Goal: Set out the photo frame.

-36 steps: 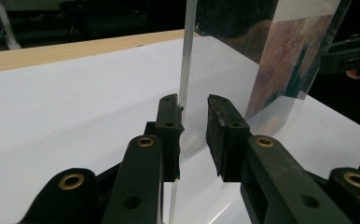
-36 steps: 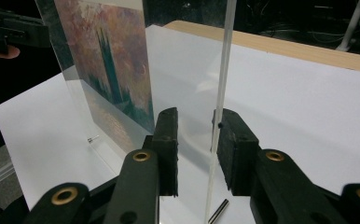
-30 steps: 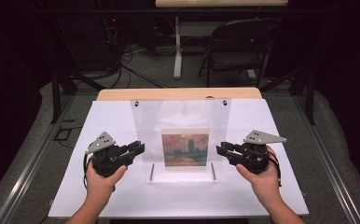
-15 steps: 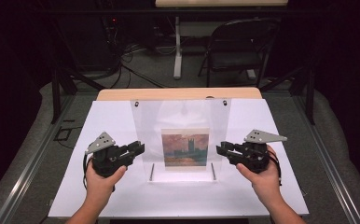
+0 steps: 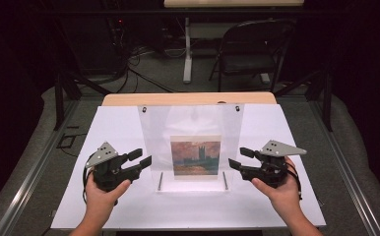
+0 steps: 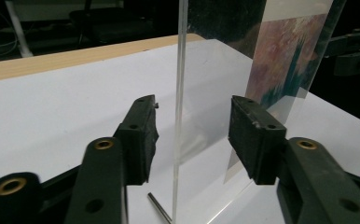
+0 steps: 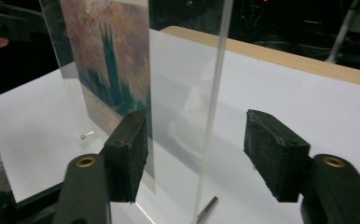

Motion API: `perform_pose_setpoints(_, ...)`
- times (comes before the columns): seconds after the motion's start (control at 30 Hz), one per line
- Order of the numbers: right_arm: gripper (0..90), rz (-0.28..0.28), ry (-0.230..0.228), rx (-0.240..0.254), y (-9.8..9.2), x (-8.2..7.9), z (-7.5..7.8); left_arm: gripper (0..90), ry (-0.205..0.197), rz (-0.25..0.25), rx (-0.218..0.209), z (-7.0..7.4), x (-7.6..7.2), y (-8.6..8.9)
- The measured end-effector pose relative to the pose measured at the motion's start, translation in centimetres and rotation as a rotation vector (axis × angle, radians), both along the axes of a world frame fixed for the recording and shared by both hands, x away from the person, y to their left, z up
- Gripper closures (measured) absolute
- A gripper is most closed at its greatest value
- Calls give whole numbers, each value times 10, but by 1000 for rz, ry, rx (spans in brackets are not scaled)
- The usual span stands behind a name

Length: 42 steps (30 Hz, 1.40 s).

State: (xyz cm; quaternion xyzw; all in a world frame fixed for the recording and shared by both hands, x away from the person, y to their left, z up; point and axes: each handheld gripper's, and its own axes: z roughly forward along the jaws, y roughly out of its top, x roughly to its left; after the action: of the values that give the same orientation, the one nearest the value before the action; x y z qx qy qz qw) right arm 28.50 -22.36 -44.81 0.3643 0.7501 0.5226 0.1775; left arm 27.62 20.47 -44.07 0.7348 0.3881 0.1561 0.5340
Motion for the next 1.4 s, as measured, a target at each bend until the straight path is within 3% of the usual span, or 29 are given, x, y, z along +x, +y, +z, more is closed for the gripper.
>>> perform_pose_setpoints(0.3,356,-70,-17,5,-22,-18,-7,427,17,111,-56,-12,-13,34)
perform_pose_setpoints(0.43,356,-116,-29,21,-32,-23,-11,417,24,186,-5,-22,-15,49)
perform_pose_setpoints(0.53,356,-153,-39,9,-39,-27,-16,413,25,216,18,-31,-18,56)
perform_pose_setpoints(0.63,356,-181,-21,21,-43,-30,-26,413,28,241,24,-44,-23,59)
perform_pose_setpoints(0.73,356,-204,-20,-12,-41,-34,-41,413,53,249,7,-59,-26,59)
perform_pose_setpoints(0.83,356,-197,1,-35,-36,-36,-55,413,73,252,28,-72,-25,57)
perform_pose_setpoints(1.0,378,-195,-37,-67,-30,-38,-67,414,66,226,58,-85,-20,54)
perform_pose_setpoints(1.17,380,-154,-24,-73,-23,-34,-77,417,94,209,80,-93,-16,51)
perform_pose_setpoints(1.3,382,-135,3,-105,-17,-32,-83,415,74,200,94,-93,-17,48)
perform_pose_setpoints(1.4,382,-148,21,-119,-18,-29,-86,415,81,190,106,-95,-17,47)
